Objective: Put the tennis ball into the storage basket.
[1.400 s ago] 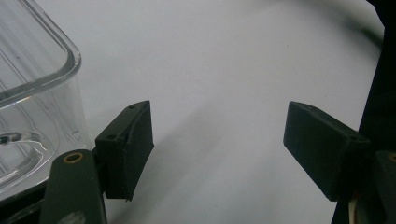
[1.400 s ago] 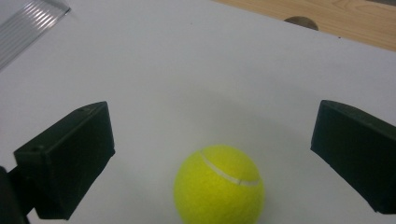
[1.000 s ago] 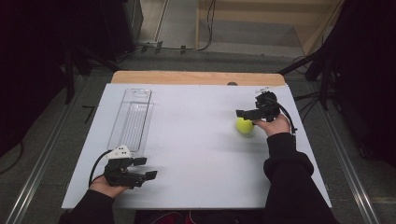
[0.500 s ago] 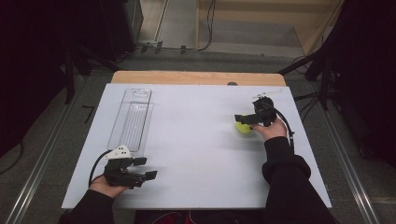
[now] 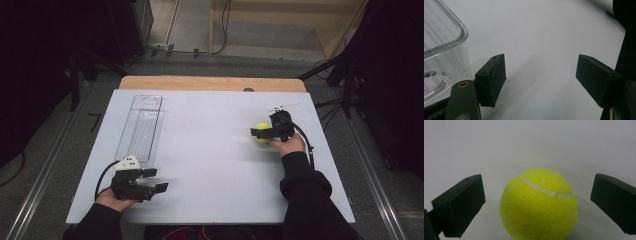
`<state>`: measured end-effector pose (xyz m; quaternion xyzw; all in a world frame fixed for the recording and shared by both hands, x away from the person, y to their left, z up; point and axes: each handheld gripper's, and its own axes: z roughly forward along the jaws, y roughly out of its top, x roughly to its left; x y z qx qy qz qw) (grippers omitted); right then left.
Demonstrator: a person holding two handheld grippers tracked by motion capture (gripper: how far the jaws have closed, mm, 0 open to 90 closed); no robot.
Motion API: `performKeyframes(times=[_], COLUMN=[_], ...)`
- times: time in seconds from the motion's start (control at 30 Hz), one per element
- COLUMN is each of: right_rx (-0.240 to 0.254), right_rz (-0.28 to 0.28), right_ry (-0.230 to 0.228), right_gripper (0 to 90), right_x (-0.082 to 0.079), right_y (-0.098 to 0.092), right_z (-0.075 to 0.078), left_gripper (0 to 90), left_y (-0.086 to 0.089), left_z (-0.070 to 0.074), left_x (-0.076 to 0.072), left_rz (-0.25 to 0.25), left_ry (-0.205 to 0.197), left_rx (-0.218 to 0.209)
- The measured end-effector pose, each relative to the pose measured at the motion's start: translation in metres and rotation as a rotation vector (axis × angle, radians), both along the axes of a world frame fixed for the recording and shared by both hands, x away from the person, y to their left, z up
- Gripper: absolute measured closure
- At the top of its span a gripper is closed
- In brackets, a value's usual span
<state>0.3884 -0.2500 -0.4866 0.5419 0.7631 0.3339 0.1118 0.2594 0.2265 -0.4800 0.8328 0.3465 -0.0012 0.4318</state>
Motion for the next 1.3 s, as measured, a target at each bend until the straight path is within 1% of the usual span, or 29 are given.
performKeyframes(times=[0.13, 0.4, 0.6, 0.67, 0.7, 0.73, 0.77, 0.8, 0.83, 0.97, 1.3], right_rx=[0.005, -0.005, -0.005, -0.005, -0.003, 0.000, 0.001, -0.001, -0.011, -0.006, -0.008], right_rz=[-0.007, -0.003, -0.002, 0.007, 0.003, 0.004, 0.001, 0.006, 0.001, 0.008, 0.022], right_ry=[0.006, 0.027, 0.033, 0.028, 0.026, 0.027, 0.026, 0.018, 0.010, 0.017, 0.015], right_gripper=[0.0, 0.0, 0.0, 5.8, 6.1, 11.0, 17.9, 22.6, 22.8, 23.4, 23.6], right_x=[-0.002, -0.003, -0.003, -0.004, -0.004, -0.004, -0.005, -0.005, -0.006, -0.005, -0.005], right_y=[0.001, 0.005, 0.005, 0.004, 0.004, 0.004, 0.003, 0.003, 0.003, 0.002, 0.001], right_z=[-0.004, -0.012, -0.014, -0.015, -0.015, -0.015, -0.015, -0.015, -0.015, -0.015, -0.013], left_gripper=[24.6, 24.5, 24.6, 24.6, 24.5, 24.5, 24.6, 24.6, 24.5, 24.6, 24.6], left_y=[0.000, 0.000, 0.000, 0.000, 0.000, 0.000, 0.000, 0.000, 0.000, 0.000, 0.000], left_z=[0.000, 0.000, 0.000, 0.000, 0.000, 0.000, 0.000, 0.000, 0.000, 0.000, 0.000], left_x=[0.000, 0.000, 0.000, 0.000, 0.000, 0.000, 0.000, 0.000, 0.000, 0.000, 0.000], left_rz=[-0.002, 0.001, 0.002, 0.004, 0.005, 0.005, 0.005, 0.005, 0.005, 0.006, 0.005], left_ry=[0.000, 0.001, 0.001, 0.002, 0.002, 0.002, 0.002, 0.002, 0.003, 0.003, 0.003], left_rx=[-0.001, -0.003, -0.004, -0.005, -0.005, -0.005, -0.006, -0.005, -0.007, -0.007, -0.007])
